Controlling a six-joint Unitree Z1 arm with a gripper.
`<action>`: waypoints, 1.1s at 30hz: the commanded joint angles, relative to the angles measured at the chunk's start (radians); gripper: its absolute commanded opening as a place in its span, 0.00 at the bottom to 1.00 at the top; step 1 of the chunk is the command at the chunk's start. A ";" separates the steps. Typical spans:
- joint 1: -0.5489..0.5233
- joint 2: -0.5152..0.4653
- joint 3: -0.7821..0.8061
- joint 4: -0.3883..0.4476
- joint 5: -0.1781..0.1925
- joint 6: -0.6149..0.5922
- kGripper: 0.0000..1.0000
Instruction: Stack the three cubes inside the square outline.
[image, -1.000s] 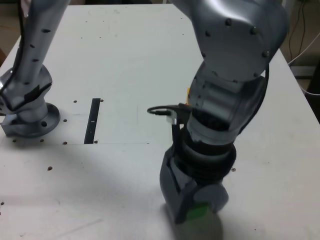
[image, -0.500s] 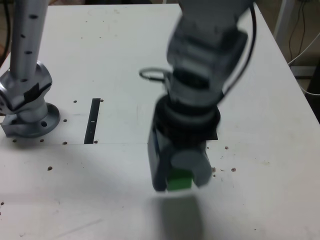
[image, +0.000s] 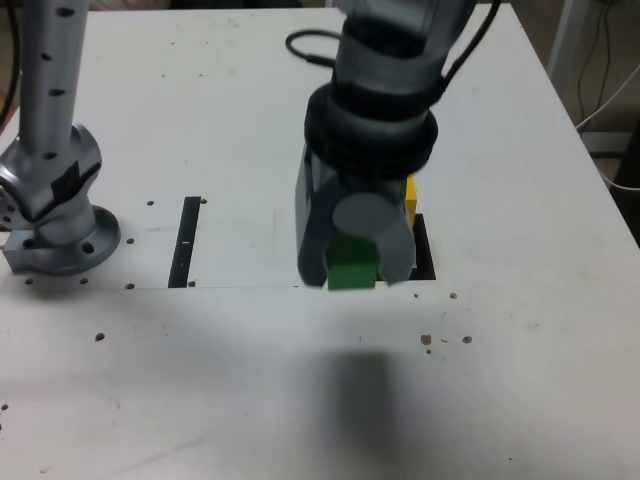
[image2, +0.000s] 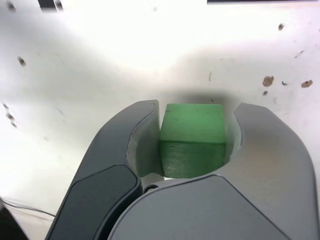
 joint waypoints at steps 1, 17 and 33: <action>0.035 -0.018 -0.019 0.015 0.010 0.040 0.38; 0.243 -0.025 -0.104 0.055 0.052 0.266 0.27; 0.381 0.058 -0.137 0.056 0.085 0.432 0.26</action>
